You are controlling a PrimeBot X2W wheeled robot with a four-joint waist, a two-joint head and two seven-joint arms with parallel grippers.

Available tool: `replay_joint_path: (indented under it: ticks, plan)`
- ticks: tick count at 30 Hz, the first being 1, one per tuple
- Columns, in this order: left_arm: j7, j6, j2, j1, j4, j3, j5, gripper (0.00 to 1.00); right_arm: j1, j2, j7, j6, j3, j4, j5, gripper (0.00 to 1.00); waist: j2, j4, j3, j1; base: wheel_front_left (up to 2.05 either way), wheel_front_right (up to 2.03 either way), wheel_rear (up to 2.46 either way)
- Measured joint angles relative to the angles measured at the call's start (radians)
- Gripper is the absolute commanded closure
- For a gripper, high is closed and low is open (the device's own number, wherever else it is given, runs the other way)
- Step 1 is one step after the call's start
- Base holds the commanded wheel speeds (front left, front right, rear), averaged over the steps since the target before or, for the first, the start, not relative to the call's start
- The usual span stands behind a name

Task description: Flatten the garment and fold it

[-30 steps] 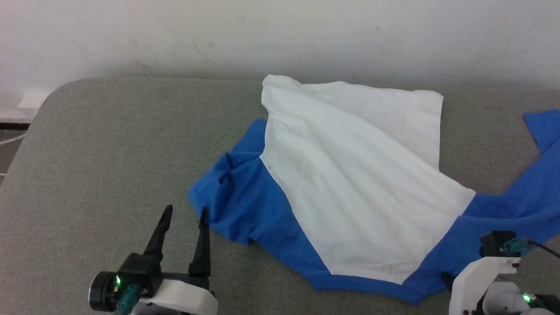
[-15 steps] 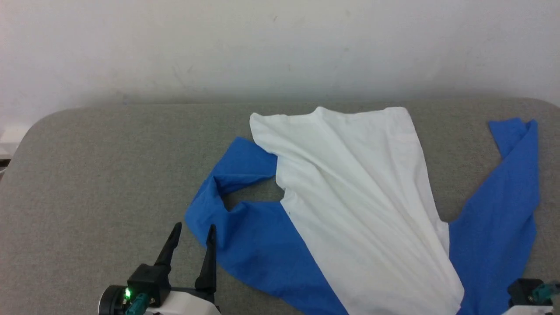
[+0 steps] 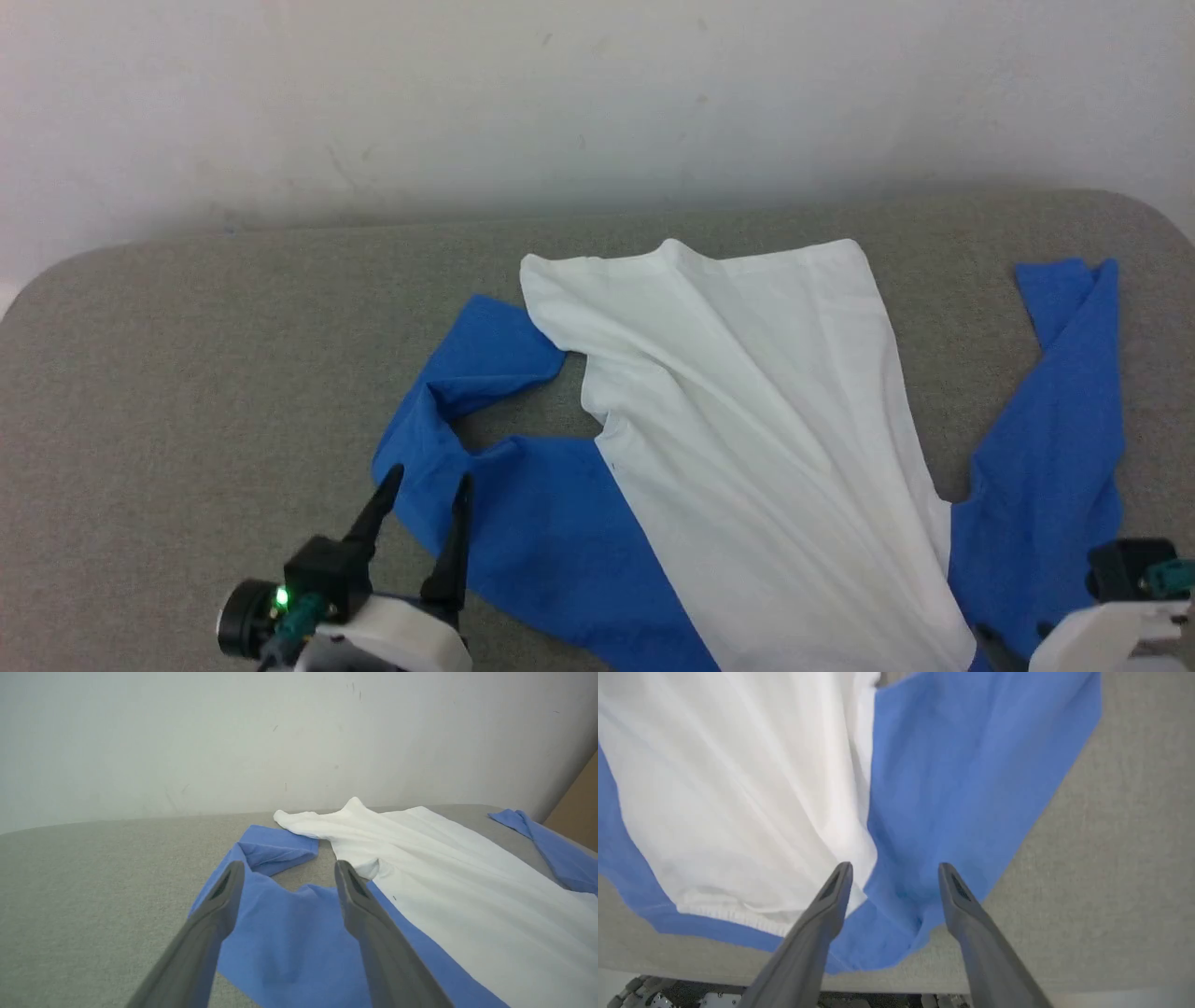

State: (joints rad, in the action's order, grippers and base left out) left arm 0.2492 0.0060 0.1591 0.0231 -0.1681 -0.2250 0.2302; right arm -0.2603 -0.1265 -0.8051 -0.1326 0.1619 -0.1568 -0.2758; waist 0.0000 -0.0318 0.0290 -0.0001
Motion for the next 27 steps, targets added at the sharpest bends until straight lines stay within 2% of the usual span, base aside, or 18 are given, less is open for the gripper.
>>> replay_joint_path:
  ticks: [5, 11, 15, 19, 24, 27]
  plan:
    - [-0.125, -0.056, 0.067, -0.153, -0.011, 0.004, 0.009, 0.00, 0.104, -0.005, 0.114, 0.000, -0.023, -0.077, -0.036, 0.00, 0.0000, -0.029, 0.028, 0.0001, 0.00, 0.00, 0.00]
    - [-0.423, -0.118, 0.180, -0.414, -0.080, -0.006, 0.070, 0.00, 0.178, -0.006, 0.263, 0.000, -0.042, -0.120, -0.037, 0.00, 0.0000, -0.077, 0.092, 0.0002, 0.00, 0.00, 0.00]
    - [-0.599, -0.129, 0.261, -0.593, -0.175, -0.048, 0.128, 0.00, 0.214, 0.009, 0.355, 0.000, -0.067, -0.116, -0.031, 0.00, 0.0000, -0.114, 0.147, 0.0003, 0.00, 0.00, 0.00]
    - [-0.763, -0.130, 0.337, -0.723, -0.266, -0.144, 0.218, 0.00, 0.236, 0.025, 0.422, 0.000, -0.085, -0.095, -0.021, 0.00, 0.0000, -0.155, 0.204, 0.0004, 0.00, 0.00, 0.00]
    - [-0.887, -0.130, 0.419, -0.817, -0.354, -0.228, 0.306, 0.00, 0.253, 0.038, 0.468, 0.000, -0.106, -0.058, -0.012, 0.00, 0.0000, -0.206, 0.271, 0.0005, 0.00, 0.00, 0.00]
    - [-0.922, -0.130, 0.449, -0.844, -0.387, -0.272, 0.340, 0.00, 0.261, 0.042, 0.491, 0.000, -0.111, -0.039, -0.006, 0.00, 0.0000, -0.235, 0.306, 0.0003, 0.00, 0.00, 0.00]
